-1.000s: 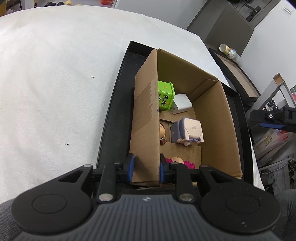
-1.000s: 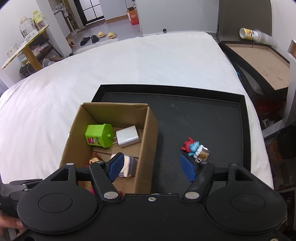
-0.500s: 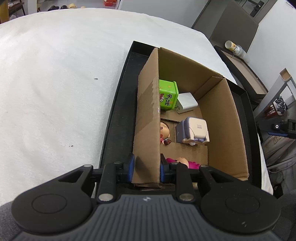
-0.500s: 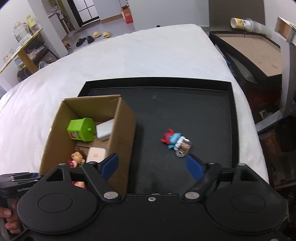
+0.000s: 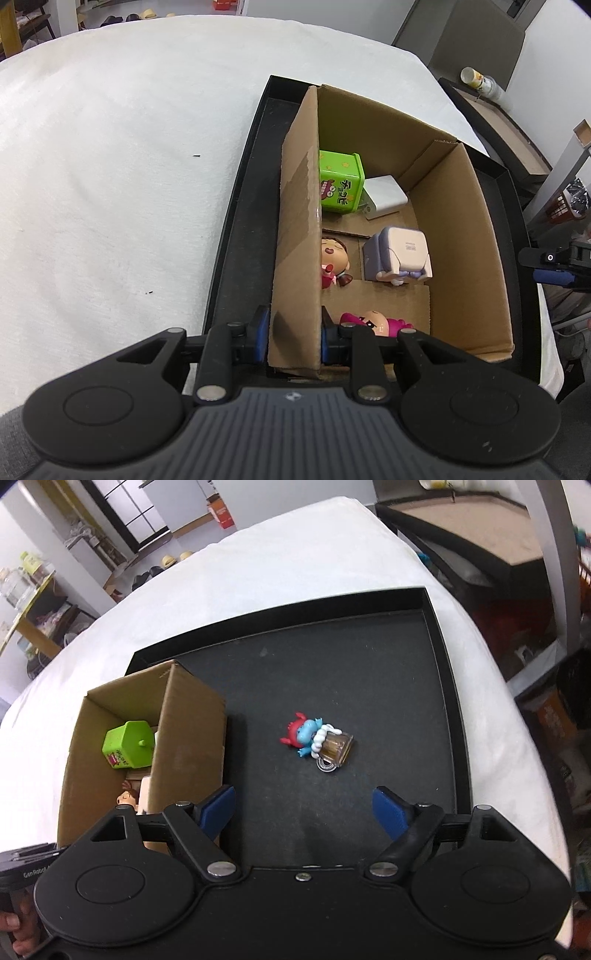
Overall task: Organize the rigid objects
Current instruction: 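Lower the right gripper onto the blue figurine with mug and close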
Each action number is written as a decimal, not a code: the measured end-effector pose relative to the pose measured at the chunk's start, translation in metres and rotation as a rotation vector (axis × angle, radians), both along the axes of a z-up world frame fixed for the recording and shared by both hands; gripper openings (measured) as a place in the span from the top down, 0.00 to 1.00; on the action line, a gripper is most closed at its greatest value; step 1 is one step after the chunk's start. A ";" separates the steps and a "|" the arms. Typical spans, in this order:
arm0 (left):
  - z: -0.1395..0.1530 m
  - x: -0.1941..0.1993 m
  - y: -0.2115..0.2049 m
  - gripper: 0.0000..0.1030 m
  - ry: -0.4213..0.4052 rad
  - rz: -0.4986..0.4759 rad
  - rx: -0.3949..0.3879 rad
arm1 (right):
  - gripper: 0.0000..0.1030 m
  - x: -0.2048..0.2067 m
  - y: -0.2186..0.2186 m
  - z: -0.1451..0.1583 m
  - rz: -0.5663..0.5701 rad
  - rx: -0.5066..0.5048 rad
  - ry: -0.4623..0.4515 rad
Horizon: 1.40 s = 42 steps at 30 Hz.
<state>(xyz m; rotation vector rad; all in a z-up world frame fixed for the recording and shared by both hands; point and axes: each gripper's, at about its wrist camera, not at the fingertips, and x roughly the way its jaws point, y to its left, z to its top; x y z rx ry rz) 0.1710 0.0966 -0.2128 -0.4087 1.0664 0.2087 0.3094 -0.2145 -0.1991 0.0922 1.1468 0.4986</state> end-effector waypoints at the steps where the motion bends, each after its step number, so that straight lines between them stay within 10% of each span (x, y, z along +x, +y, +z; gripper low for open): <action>1: 0.000 0.000 0.000 0.76 0.003 0.001 0.002 | 0.22 0.001 -0.001 -0.003 -0.006 0.007 0.004; 42: 0.000 0.000 -0.001 0.76 0.002 0.009 0.016 | 0.57 0.031 0.008 -0.043 -0.007 -0.080 -0.019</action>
